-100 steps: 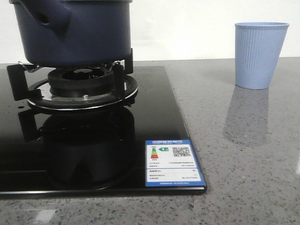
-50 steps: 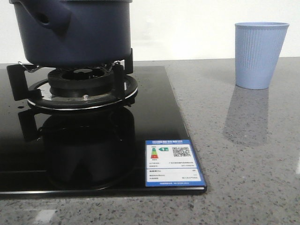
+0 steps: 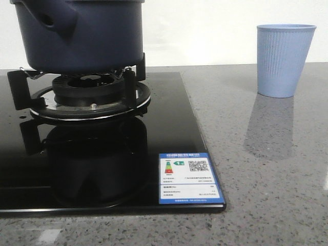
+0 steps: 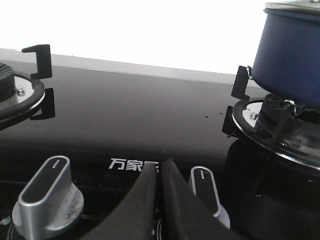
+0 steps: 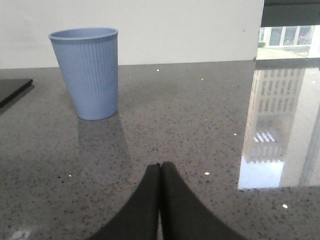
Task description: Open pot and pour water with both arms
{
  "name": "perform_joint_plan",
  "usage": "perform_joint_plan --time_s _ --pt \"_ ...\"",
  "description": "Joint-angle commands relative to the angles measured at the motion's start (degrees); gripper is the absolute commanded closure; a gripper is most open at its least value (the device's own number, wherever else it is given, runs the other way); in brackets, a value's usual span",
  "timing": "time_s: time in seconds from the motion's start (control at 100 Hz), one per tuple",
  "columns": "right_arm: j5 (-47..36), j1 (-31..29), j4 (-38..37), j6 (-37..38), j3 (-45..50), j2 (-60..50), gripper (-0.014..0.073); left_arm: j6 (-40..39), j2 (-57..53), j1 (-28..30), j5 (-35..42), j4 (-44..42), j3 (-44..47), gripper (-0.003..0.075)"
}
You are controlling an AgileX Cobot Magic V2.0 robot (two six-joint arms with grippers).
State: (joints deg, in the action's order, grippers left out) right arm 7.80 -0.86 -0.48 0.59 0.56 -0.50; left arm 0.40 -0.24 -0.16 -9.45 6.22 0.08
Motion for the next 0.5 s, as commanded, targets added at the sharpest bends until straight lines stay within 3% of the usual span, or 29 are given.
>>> perform_joint_plan --time_s 0.0,0.37,0.49 --pt "-6.7 -0.5 1.5 -0.6 1.5 -1.1 0.0660 -0.7 -1.6 0.1 6.0 1.6 1.9 0.0739" --pt "-8.5 -0.5 25.0 -0.6 1.5 -1.1 0.0660 -0.7 -1.6 0.1 8.9 21.2 1.9 0.0739" --pt "-8.5 -0.5 33.2 -0.6 1.4 -1.1 0.0660 -0.7 -1.6 0.1 10.8 31.8 1.8 0.0739"
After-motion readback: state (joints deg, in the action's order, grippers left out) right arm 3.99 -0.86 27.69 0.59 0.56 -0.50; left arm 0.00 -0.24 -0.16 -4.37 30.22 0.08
